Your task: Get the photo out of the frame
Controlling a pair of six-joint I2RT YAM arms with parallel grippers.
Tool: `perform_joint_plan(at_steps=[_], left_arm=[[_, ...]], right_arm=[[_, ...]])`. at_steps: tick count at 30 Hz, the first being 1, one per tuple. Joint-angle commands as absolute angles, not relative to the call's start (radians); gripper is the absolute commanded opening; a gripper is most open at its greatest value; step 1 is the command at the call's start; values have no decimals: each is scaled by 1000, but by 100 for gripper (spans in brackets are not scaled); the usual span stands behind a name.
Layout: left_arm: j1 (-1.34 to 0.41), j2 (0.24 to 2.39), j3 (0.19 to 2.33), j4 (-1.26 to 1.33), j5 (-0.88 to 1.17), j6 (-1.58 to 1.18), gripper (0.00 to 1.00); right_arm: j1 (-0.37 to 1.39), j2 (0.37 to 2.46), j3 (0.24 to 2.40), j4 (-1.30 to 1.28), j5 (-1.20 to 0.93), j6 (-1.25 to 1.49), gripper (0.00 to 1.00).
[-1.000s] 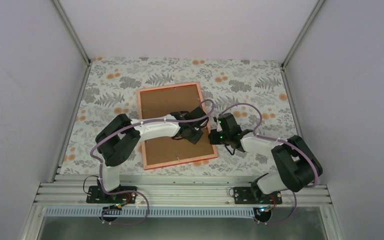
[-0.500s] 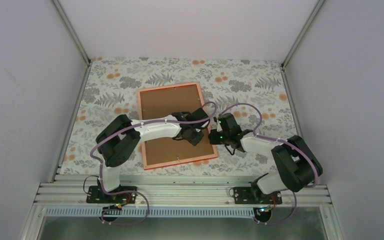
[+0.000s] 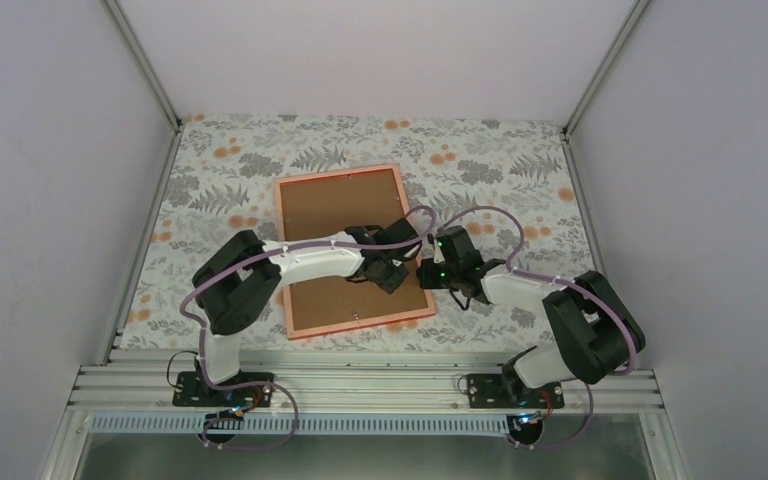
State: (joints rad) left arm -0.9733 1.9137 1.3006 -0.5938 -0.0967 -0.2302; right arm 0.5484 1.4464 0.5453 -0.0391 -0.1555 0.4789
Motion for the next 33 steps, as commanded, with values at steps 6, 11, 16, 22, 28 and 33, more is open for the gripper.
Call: perform_joint_plan(at_steps=[6, 11, 16, 22, 28, 33], left_arm=[[-979, 1876, 1281, -654, -115, -278, 2], [-979, 1864, 1267, -652, -116, -282, 2], [-976, 1854, 1252, -652, -129, -295, 2], [-973, 1831, 1234, -642, -124, -307, 2], [-970, 1760, 1194, -620, -127, -323, 2], [-947, 1694, 1138, -594, -131, -344, 2]], right_arm=[[541, 1436, 538, -75, -175, 468, 4], [539, 1437, 535, -72, -174, 468, 4], [538, 1442, 535, -71, -174, 468, 4], [537, 1442, 536, -70, -174, 469, 4], [537, 1438, 538, -84, -182, 466, 4], [537, 1403, 531, -129, -171, 458, 4]])
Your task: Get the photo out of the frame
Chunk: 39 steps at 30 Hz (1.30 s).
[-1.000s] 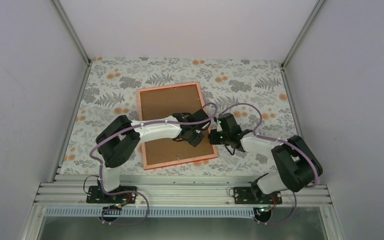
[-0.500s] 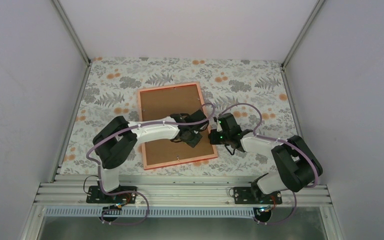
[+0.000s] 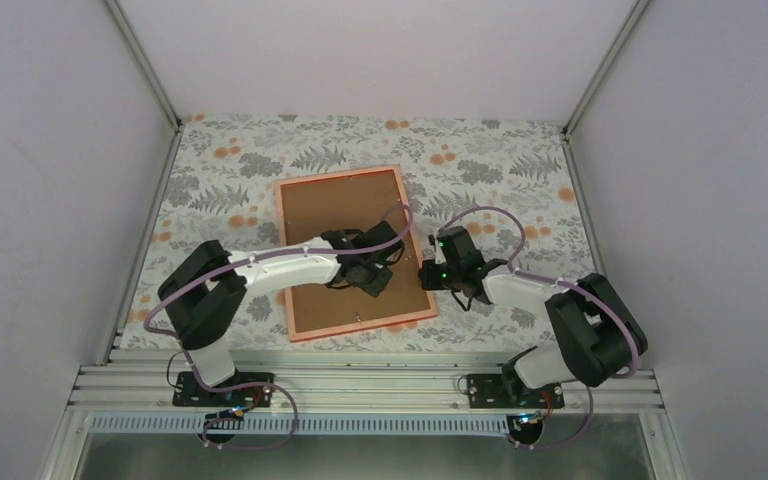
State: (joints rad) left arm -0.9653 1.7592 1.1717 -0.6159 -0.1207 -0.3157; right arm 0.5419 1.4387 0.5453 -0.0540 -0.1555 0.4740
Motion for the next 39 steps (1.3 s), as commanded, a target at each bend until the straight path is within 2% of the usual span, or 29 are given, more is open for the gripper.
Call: perform_joint_plan(at_steps=[1, 5, 11, 16, 27, 39], left_arm=[[-941, 1681, 1126, -585, -130, -348, 2], [-913, 1635, 1080, -555, -120, -356, 2], [-863, 1590, 1033, -504, -95, -352, 2], [-817, 1594, 1040, -473, -83, -328, 2], [-746, 1712, 1179, -442, -47, -253, 2], [-687, 1894, 1338, -436, 11, -177, 2]], right_arm=[[537, 1393, 525, -137, -170, 456, 4], [537, 1362, 515, -177, -182, 446, 7], [534, 1325, 580, -228, -142, 427, 19], [517, 1380, 692, -220, -110, 400, 31], [453, 1651, 948, -211, -91, 340, 31], [448, 1812, 999, -174, -140, 312, 29]])
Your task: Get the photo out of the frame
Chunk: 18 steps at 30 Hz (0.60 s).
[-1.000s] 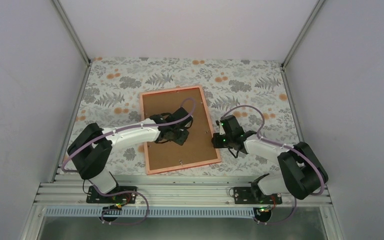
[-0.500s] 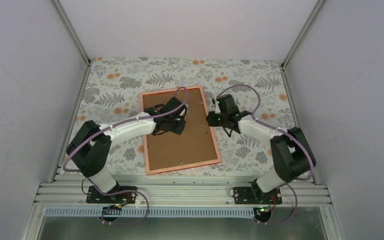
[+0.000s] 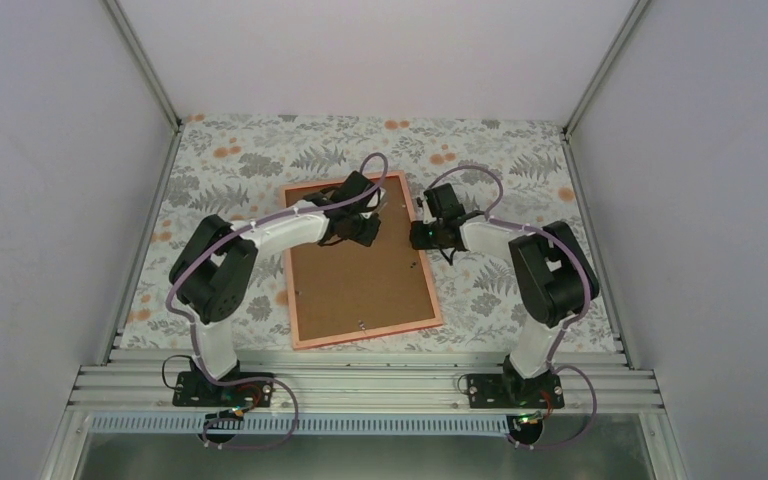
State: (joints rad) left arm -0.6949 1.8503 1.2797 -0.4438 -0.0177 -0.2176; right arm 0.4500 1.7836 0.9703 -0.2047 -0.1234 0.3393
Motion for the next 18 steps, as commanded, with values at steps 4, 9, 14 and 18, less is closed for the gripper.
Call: perform_joint_plan(at_steps=[4, 9, 14, 18], left_arm=[[-686, 1947, 1389, -454, 1, -150, 2], [-679, 1989, 1437, -471, 3, -119, 2], [-674, 2040, 1499, -519, -5, -89, 2], [-668, 2065, 1527, -542, -14, -83, 2]], right_arm=[[448, 1833, 995, -173, -133, 305, 23], [448, 1820, 963, -161, -164, 295, 10], [448, 1793, 927, -153, -170, 283, 4], [448, 1771, 914, -153, -175, 271, 4]])
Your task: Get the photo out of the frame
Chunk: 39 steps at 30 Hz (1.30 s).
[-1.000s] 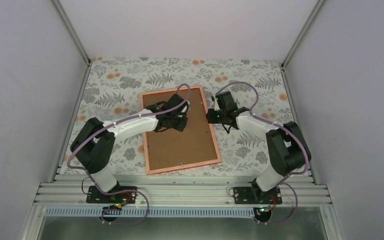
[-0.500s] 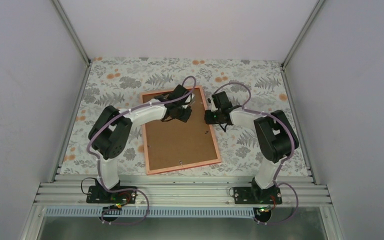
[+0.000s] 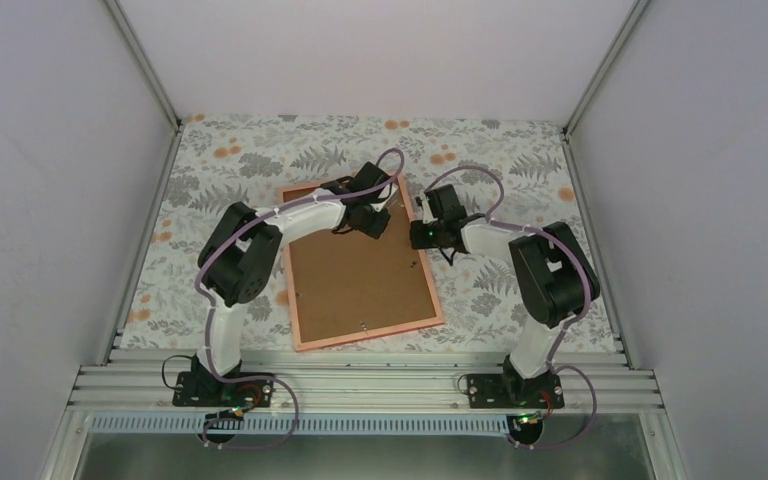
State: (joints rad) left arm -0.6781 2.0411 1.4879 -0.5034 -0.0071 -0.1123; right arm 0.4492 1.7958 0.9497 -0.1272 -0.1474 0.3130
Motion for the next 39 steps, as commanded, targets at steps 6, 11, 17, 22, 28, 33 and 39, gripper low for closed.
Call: perform_joint_plan(at_steps=[6, 11, 17, 22, 28, 33, 39], left_arm=[[-662, 2109, 1581, -585, -28, -66, 2], [-661, 2147, 1640, -619, -26, -44, 2], [-661, 2195, 1695, -671, -46, -27, 2], [-662, 2203, 1718, -707, -35, -13, 2], [-678, 2172, 1679, -732, -51, -3, 2], [-697, 2161, 1667, -746, -63, 1, 3], [-708, 2145, 1653, -753, -67, -1, 2]], right_arm=[[448, 1768, 887, -127, -246, 265, 4], [449, 1788, 883, -110, -264, 266, 4], [448, 1788, 881, -103, -270, 267, 4], [449, 1791, 882, -103, -274, 266, 4], [450, 1789, 881, -103, -271, 267, 4], [449, 1792, 881, -101, -266, 269, 4], [449, 1798, 881, -101, -262, 268, 4]])
